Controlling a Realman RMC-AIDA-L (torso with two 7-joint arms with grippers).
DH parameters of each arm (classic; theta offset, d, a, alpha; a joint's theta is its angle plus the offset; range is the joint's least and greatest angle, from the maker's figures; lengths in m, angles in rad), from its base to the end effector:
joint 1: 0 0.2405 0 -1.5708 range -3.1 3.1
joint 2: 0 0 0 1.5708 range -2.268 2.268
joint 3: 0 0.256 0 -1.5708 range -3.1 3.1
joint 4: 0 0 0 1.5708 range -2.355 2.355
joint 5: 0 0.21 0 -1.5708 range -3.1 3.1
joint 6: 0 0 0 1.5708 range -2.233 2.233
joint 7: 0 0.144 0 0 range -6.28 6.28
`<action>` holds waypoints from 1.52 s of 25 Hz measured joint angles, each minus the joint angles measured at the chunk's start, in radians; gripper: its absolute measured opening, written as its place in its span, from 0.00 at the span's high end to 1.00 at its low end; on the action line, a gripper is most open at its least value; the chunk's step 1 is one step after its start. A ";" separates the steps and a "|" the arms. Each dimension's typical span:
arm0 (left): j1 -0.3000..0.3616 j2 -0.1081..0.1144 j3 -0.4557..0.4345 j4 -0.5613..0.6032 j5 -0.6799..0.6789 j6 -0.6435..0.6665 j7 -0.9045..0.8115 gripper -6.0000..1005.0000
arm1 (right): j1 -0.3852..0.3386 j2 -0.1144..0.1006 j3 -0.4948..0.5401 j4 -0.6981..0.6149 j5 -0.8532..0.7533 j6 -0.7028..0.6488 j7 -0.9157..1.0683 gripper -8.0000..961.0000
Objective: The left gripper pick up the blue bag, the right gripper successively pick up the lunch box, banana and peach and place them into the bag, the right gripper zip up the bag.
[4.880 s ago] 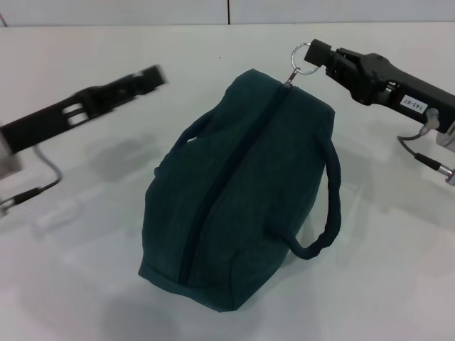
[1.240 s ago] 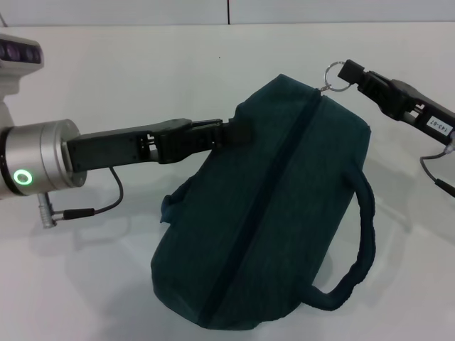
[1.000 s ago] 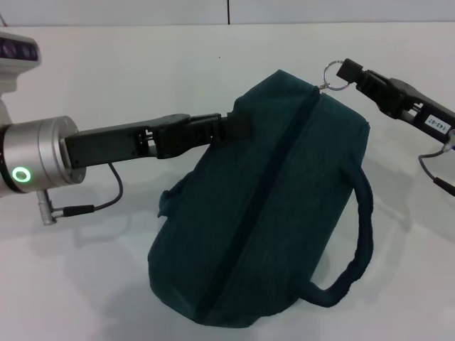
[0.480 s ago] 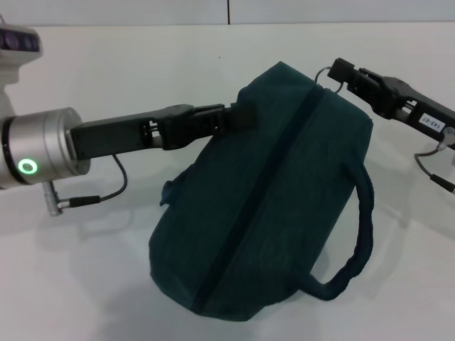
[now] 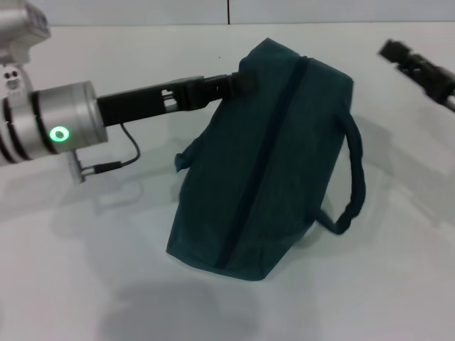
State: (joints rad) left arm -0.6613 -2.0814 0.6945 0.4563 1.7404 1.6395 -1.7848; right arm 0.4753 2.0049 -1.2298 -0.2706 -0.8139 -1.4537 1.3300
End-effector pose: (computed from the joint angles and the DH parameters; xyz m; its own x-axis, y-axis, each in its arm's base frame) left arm -0.1991 0.3467 -0.0122 0.3818 0.6526 0.6545 0.6254 -0.7038 0.3369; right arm 0.2616 0.3383 0.0102 0.2082 -0.3232 -0.9232 -0.7465 -0.6623 0.0635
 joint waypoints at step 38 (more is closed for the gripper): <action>0.144 0.076 0.017 0.325 -0.068 0.319 0.211 0.13 | -0.035 -0.047 0.053 -0.303 -0.445 -0.357 -0.108 0.09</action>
State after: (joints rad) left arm -0.5175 -2.0059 0.7113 0.7809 1.6729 1.9587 -1.5737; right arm 0.4407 1.9584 -1.1771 -0.5739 -1.2586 -1.8103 1.2216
